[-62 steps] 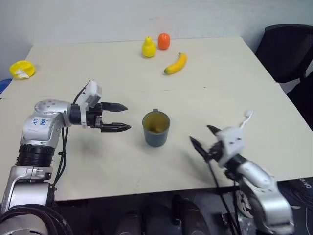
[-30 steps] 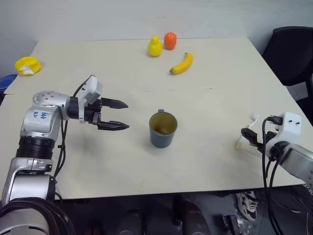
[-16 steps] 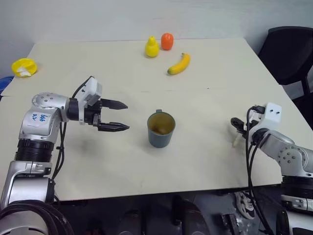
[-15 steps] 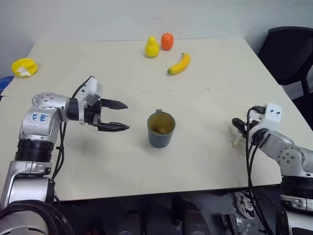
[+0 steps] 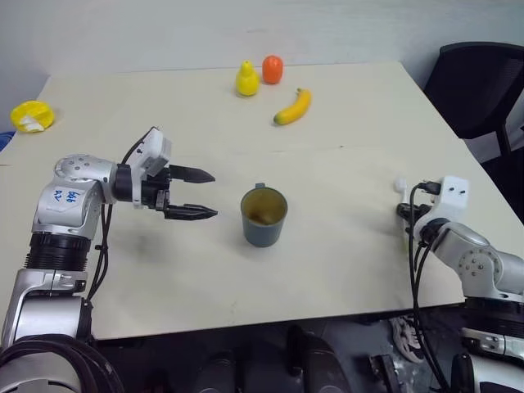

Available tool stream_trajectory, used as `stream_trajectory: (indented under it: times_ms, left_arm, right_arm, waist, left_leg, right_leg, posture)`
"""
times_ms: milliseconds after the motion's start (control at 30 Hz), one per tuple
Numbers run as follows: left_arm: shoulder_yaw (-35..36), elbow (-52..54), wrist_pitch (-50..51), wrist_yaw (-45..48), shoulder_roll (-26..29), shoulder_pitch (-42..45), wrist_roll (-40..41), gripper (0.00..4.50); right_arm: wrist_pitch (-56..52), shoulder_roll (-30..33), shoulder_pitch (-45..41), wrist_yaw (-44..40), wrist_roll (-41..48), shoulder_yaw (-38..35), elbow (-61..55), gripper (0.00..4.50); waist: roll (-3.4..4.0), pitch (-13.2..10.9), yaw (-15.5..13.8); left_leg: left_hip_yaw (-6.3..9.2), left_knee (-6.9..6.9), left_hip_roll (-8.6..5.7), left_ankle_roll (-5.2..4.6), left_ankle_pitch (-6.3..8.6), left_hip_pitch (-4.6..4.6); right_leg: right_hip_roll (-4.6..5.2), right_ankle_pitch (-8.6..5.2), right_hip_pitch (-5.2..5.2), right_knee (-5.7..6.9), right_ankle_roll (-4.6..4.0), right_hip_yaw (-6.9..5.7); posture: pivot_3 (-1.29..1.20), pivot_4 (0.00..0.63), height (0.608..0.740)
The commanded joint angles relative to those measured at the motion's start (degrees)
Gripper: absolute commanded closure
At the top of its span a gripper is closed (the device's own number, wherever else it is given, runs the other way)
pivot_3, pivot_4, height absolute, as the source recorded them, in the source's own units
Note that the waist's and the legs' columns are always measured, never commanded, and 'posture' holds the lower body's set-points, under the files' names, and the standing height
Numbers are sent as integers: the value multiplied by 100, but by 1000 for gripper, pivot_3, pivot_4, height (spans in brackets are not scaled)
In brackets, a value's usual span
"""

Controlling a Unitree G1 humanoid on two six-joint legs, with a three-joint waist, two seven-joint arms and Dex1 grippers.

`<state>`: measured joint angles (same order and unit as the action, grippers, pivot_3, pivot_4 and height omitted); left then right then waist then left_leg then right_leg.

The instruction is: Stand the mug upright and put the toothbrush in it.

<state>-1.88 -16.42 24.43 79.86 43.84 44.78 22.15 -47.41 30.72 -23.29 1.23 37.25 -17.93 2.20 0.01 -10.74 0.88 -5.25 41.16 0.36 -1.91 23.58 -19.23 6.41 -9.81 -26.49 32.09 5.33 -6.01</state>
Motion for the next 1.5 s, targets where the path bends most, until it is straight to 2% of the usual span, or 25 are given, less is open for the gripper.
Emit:
stream_trajectory:
  times_ms: [33,167,300,500,633,833,1033,1100,1200,1467,1500]
  left_arm:
    - [166,277,92,27,30,169,176,0]
    - [205,436,197,35,28,205,281,0]
    - [204,458,207,14,23,261,311,0]
    - [236,383,159,2,86,260,260,0]
    - [299,384,140,-22,202,183,238,0]
    - [385,522,181,-57,369,-20,281,0]
    - [461,684,282,-70,501,-160,321,0]
    - [440,651,288,-63,514,-123,307,0]
    - [416,631,304,-69,502,-71,298,0]
    - [348,606,337,-54,403,27,288,0]
    - [339,575,333,-48,392,51,278,0]
  right_arm:
    - [766,-356,-532,-542,220,38,-1220,4350]
    - [733,-1088,-1202,-744,802,348,-2119,4350]
    - [790,-1922,-1725,-573,836,843,-2177,4350]
    - [1615,-2776,-1943,-964,-86,1847,-1529,4350]
    - [1979,-3008,-1841,-1263,-375,2101,-1296,4350]
    - [1985,-3299,-1494,-1585,-461,2507,-1392,4350]
    - [2034,-3320,-1111,-1882,-579,2750,-1532,4350]
    - [2022,-3302,-1025,-2017,-592,2822,-1579,3642]
    - [2029,-3316,-970,-2099,-634,2832,-1568,2846]
    - [1996,-3043,-728,-2188,-685,2697,-1964,14]
    - [1885,-2920,-685,-2195,-622,2639,-2118,14]
  waist:
    - [25,-14,53]
    - [38,-22,105]
    - [37,-21,72]
    - [37,-21,82]
    - [37,-21,96]
    - [38,-21,117]
    - [38,-21,121]
    - [38,-21,121]
    - [38,-21,119]
    - [38,-21,108]
    - [37,-21,107]
  left_leg:
    - [-1,0,-2,0,0,-1]
    - [2,-3,-16,7,-2,2]
    - [6,-3,-13,24,-3,3]
    - [5,-1,-35,20,-2,1]
    - [6,-6,-35,19,-2,1]
    - [6,-7,-31,21,-3,2]
    - [6,-6,-29,26,-5,3]
    - [6,-6,-29,26,-5,3]
    - [6,-5,-30,26,-5,3]
    - [6,-7,-30,27,-5,3]
    - [6,-7,-31,27,-5,2]
  right_leg:
    - [1,0,-2,0,0,1]
    - [-8,0,-14,9,0,9]
    - [-17,-12,-14,24,-21,-2]
    - [-2,-11,-14,29,-21,-1]
    - [-4,-12,-16,27,-21,-9]
    - [-6,-13,-16,27,-23,-12]
    - [-7,-14,-16,30,-24,-12]
    - [-7,-14,-17,30,-24,-12]
    - [-7,-14,-16,30,-24,-12]
    - [-8,-15,-16,29,-25,-12]
    - [-8,-15,-16,29,-26,-12]
  posture:
    - [0,150,740]
    - [0,150,740]
    - [0,150,740]
    - [0,150,740]
    - [0,150,740]
    - [0,150,740]
    - [0,150,740]
    - [0,150,740]
    - [0,150,740]
    - [0,150,740]
    - [0,150,740]
